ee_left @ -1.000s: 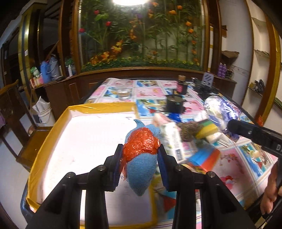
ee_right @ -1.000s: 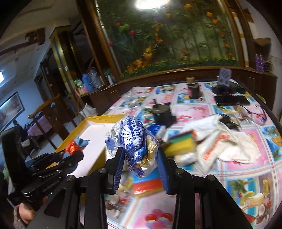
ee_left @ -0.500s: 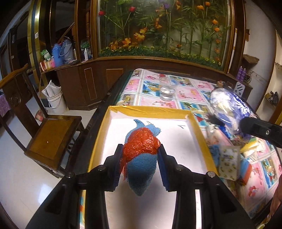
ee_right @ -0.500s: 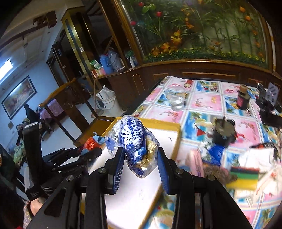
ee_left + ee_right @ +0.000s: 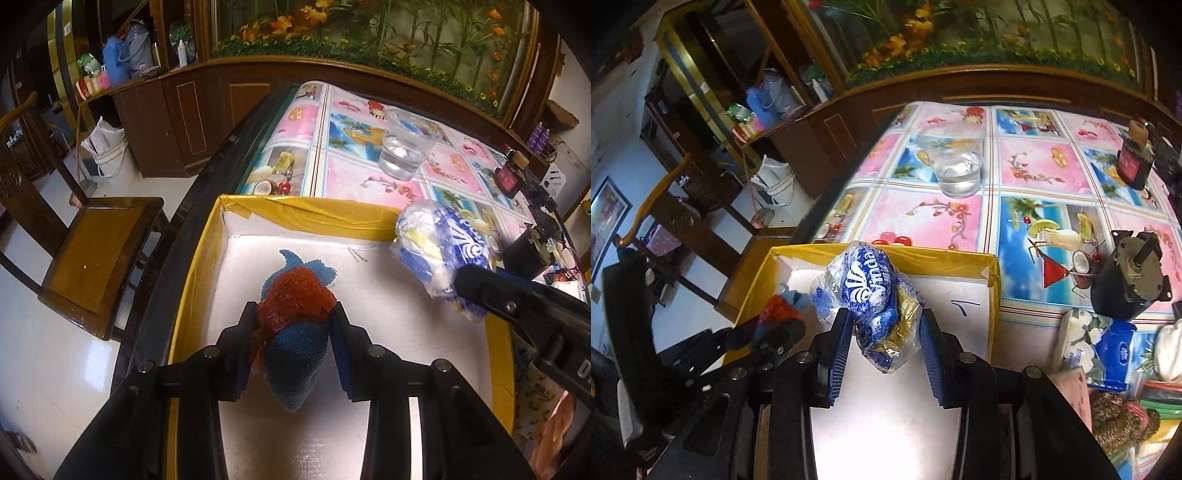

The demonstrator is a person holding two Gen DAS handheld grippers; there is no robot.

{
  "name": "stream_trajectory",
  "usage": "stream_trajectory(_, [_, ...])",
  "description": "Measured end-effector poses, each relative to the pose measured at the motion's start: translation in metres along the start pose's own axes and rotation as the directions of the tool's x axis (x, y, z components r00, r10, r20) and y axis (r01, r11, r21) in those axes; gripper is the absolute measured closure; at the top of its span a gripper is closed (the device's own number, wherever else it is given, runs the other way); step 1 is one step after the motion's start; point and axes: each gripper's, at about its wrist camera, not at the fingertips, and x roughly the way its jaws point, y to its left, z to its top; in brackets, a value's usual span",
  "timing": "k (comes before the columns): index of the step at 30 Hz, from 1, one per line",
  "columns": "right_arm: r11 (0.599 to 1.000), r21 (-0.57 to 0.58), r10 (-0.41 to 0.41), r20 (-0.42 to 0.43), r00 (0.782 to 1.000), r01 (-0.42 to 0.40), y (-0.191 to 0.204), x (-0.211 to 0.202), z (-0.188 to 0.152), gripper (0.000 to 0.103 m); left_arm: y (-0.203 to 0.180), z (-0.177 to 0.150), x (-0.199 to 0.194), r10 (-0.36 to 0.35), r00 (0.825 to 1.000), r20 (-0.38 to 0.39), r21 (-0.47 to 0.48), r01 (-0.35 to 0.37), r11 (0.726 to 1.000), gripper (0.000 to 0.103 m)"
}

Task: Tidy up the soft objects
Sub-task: 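Carry the plush fish and tissue bag into the white tray and open both tools, then grasp the yellow-patterned tissue pack with the left tool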

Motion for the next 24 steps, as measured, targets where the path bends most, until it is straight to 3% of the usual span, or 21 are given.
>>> stream_trajectory(7, [1.000,0.012,-0.008,-0.027,1.000,0.008,-0.001,0.022,0.000,0.058,0.002,0.000,0.014,0.006,0.999,-0.032,-0.007,-0.006,1.000,0.063])
stream_trajectory(9, [1.000,-0.007,0.007,-0.040,0.999,-0.007,0.001,0.024,-0.001,0.053,0.002,0.000,0.013,0.000,1.000,-0.029,-0.004,-0.001,1.000,0.051])
stream_trajectory(12, [0.999,-0.041,0.009,-0.035,0.999,-0.011,0.004,0.015,-0.004,0.053,0.001,-0.002,0.005,-0.002,1.000,-0.004,0.006,0.002,1.000,0.042])
stream_trajectory(19, [0.994,-0.074,0.076,0.024,0.997,-0.074,-0.021,-0.045,-0.020,0.051,-0.006,-0.020,-0.044,-0.026,0.996,0.089,0.020,0.025,0.999,0.041])
stream_trajectory(24, [0.996,-0.042,0.075,-0.044,0.996,-0.077,-0.070,-0.061,-0.040,0.049,-0.022,-0.042,-0.084,-0.073,0.984,0.164,0.026,0.069,0.997,0.035])
